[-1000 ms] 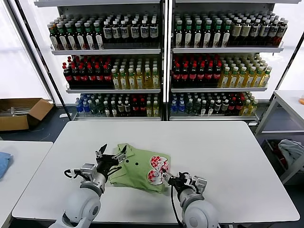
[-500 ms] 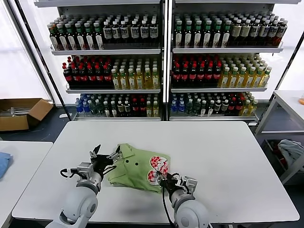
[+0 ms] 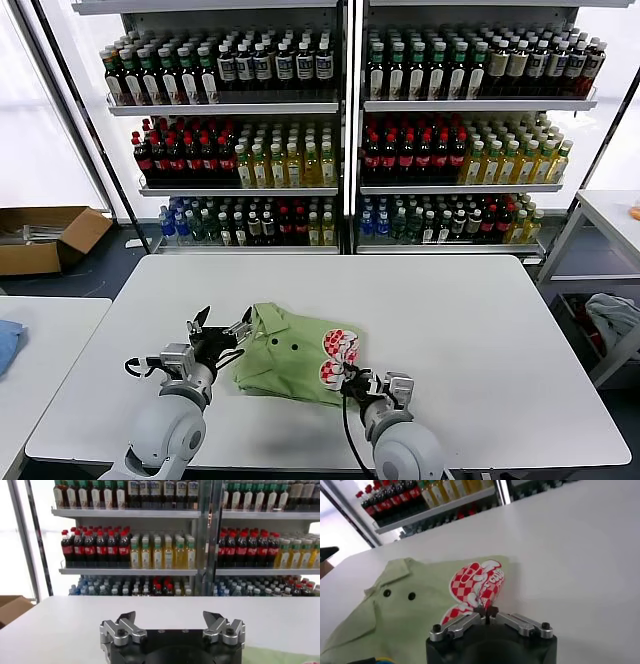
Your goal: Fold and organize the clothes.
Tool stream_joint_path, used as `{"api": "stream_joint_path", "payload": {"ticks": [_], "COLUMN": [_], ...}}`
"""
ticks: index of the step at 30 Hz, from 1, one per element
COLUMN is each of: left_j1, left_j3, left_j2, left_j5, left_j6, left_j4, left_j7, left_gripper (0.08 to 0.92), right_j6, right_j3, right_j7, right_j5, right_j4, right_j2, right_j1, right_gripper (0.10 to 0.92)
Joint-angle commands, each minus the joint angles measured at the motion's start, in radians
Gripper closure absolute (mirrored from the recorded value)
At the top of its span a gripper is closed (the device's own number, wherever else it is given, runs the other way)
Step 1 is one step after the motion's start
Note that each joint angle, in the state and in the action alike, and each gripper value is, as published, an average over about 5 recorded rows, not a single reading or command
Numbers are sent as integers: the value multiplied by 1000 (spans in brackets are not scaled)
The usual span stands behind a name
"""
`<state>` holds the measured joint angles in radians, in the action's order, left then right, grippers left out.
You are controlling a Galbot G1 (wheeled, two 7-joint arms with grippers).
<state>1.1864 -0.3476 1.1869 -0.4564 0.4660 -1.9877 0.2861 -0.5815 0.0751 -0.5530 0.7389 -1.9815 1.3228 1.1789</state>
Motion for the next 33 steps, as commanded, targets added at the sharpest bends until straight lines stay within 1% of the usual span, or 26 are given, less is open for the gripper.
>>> {"api": "stream_joint_path", "payload": {"ticks": [1,4,6,8,11,13,15,20,23,28,33], "left_j1": [7,9,11,13,17,19,19,26,31,44,59], "left_j3": [-6,-5,-5,-5,-3,-2,0,7,8,-1,-1], "left_j2": [14,20,24,27,32,36,41,54,58,53,55], "left_j5": [-3,-3,-2,-2,0,1,2,9,12,11,18], "left_j6": [2,2,3,3,4,5,7,10,10,11,12], "left_j4": [-28,-36,-38,-39,-41,-41,-40,-40,-42,-51,-53], "left_j7": [5,7,7,8,8,9,9,9,9,9,7], "left_gripper": [177,177,177,177,177,177,177,177,177,177,177], "right_j6": [2,1,1,2,3,5,9,44,73,95,100], "right_j3": [82,144,178,202,229,244,259,244,188,89,16], "right_j7": [40,82,125,169,198,200,203,230,266,311,337], "right_j5": [-81,-91,-133,-199,-284,-326,-348,-352,-363,-380,-377], "right_j4": [-36,4,53,106,167,176,150,-10,-57,-50,-7], "right_j2": [-186,-284,-332,-356,-357,-345,-325,-235,-185,-152,-178], "right_j1": [-19,-41,-51,-56,-66,-69,-65,-38,-26,-40,-48], "right_gripper": [904,904,904,902,865,812,752,613,526,379,244]}}
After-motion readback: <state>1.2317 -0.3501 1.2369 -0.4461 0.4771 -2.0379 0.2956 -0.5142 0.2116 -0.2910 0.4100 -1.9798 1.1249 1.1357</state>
